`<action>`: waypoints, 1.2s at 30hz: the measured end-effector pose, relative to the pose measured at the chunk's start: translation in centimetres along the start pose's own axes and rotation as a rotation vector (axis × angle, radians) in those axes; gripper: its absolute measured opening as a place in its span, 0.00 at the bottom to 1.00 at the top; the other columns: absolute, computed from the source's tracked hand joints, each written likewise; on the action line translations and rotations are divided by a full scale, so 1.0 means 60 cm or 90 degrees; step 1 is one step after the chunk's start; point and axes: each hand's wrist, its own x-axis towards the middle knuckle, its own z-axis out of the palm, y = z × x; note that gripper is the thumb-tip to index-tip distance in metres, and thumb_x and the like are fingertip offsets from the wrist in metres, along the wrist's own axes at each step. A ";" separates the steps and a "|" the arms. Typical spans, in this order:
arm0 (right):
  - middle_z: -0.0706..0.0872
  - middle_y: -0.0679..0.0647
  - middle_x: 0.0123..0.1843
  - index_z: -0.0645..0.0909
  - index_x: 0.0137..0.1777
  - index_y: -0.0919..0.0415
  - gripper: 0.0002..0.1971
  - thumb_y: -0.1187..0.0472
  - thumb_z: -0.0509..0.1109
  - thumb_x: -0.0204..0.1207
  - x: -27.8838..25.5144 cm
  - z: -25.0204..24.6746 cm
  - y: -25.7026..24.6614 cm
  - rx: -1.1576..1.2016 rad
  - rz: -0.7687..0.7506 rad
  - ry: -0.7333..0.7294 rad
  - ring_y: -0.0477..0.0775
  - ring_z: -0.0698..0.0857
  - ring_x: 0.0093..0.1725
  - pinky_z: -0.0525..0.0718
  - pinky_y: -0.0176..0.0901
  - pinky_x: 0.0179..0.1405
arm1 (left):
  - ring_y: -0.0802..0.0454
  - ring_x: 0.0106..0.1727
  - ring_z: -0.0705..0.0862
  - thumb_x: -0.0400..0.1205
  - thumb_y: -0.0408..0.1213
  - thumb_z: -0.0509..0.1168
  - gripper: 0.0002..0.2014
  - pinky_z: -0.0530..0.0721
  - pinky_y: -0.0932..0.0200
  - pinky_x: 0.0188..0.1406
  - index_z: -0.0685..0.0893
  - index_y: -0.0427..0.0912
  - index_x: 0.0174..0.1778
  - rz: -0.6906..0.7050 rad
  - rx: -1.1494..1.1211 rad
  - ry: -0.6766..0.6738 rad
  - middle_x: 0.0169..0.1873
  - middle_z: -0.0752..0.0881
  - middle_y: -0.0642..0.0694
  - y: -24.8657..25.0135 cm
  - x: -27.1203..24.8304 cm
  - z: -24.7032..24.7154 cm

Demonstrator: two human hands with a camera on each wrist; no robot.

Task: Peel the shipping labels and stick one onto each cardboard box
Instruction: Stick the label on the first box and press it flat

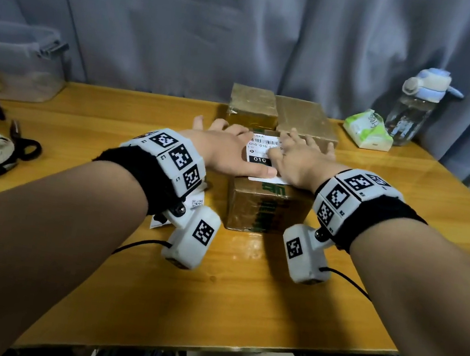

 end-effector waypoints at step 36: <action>0.38 0.45 0.86 0.37 0.84 0.51 0.31 0.41 0.34 0.84 0.019 -0.009 -0.044 -0.014 -0.142 -0.049 0.48 0.39 0.85 0.35 0.62 0.82 | 0.49 0.53 0.75 0.87 0.41 0.53 0.21 0.75 0.56 0.54 0.64 0.39 0.75 -0.010 -0.634 0.096 0.56 0.79 0.40 -0.037 0.061 0.036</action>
